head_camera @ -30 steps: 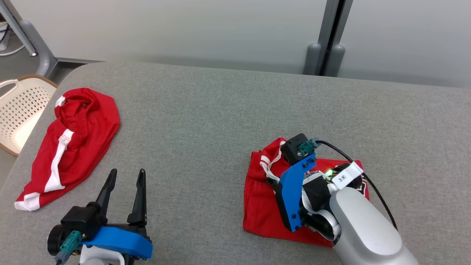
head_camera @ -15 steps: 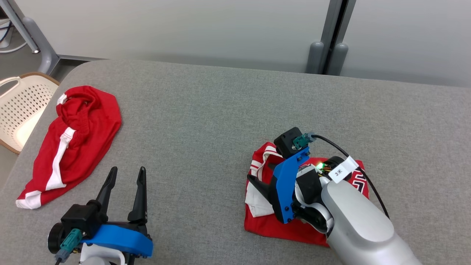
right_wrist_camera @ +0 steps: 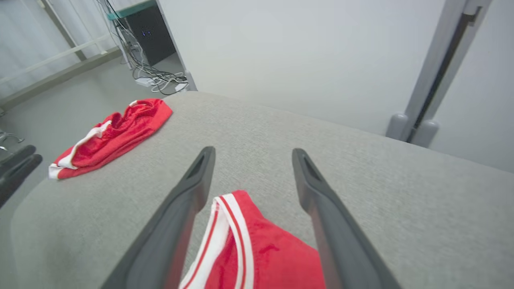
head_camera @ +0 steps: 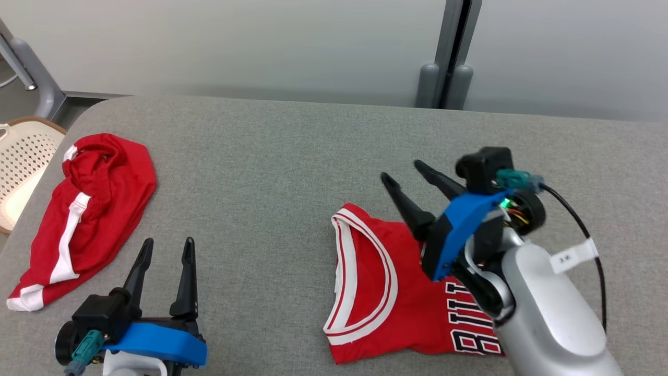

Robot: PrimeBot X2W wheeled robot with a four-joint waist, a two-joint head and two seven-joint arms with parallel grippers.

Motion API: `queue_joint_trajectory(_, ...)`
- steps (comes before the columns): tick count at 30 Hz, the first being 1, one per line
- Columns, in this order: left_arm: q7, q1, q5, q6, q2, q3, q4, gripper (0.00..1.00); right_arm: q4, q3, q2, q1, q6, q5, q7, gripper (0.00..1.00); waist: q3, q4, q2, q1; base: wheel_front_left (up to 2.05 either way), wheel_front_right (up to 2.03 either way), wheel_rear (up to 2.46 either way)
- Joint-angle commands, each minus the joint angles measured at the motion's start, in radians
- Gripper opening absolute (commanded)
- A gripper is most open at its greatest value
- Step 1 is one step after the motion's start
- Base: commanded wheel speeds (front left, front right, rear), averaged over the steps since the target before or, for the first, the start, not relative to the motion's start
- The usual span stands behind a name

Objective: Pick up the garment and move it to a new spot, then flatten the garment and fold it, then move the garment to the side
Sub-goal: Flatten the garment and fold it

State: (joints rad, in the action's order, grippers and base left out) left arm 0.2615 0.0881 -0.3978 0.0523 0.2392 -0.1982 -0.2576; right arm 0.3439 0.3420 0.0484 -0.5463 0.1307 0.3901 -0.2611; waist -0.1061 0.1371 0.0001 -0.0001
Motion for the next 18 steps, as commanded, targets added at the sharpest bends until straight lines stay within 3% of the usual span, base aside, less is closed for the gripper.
queue_joint_trajectory(1, 0.004, -0.004, -0.002, -0.005, 0.005, 0.006, 0.007, 1.0, -0.016, -0.033, 0.003, 0.043, 0.0, -0.042, 0.005, 1.0, 0.003, -0.003, -0.0001, 0.0001, 0.0, 0.0, 0.0)
queue_joint_trajectory(9, 0.004, -0.041, 0.008, -0.015, 0.005, 0.028, 0.037, 1.0, -0.201, -0.294, 0.006, 0.287, 0.0, -0.266, 0.133, 1.0, 0.025, -0.025, -0.0001, 0.0001, 0.0, 0.0, 0.0)
queue_joint_trajectory(18, 0.005, -0.09, 0.008, -0.03, -0.005, 0.054, 0.058, 1.0, -0.255, -0.368, 0.012, 0.457, 0.0, -0.256, 0.24, 1.0, 0.07, -0.057, -0.0001, 0.0001, 0.0, 0.0, 0.0)
